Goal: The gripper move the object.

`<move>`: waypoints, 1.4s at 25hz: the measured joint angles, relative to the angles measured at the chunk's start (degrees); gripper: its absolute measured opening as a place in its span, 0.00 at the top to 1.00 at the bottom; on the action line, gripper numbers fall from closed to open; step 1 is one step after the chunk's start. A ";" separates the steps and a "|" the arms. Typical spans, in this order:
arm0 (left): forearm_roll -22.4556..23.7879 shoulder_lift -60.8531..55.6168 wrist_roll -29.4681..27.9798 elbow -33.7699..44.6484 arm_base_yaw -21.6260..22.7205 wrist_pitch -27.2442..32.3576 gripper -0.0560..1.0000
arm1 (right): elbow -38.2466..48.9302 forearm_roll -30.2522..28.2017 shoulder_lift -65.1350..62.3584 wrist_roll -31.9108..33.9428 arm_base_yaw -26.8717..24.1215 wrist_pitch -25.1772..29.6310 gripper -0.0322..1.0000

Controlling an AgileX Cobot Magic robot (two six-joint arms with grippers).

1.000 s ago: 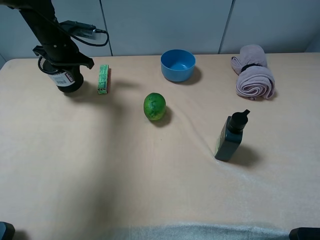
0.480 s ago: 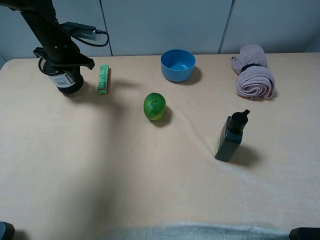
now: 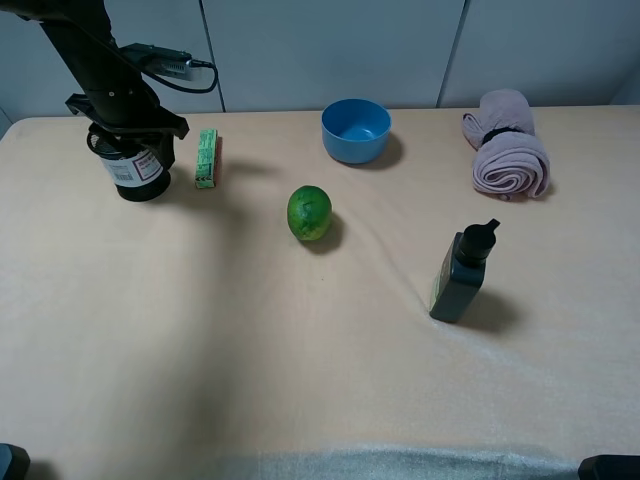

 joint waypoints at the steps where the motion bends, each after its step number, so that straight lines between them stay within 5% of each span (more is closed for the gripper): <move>1: 0.00 0.00 0.00 0.00 0.00 0.00 0.36 | 0.00 0.00 0.00 0.00 0.00 0.00 0.30; 5: 0.00 0.00 0.00 0.00 0.00 0.00 0.27 | 0.00 0.00 0.00 0.00 0.00 0.00 0.30; 17: 0.00 -1.75 -0.01 0.00 0.00 1.50 0.25 | 0.00 0.00 0.00 0.00 0.00 0.00 0.30; 35: -0.17 -15.29 -1.18 -0.31 0.00 15.12 0.12 | 0.00 0.00 0.00 0.00 0.00 0.00 0.30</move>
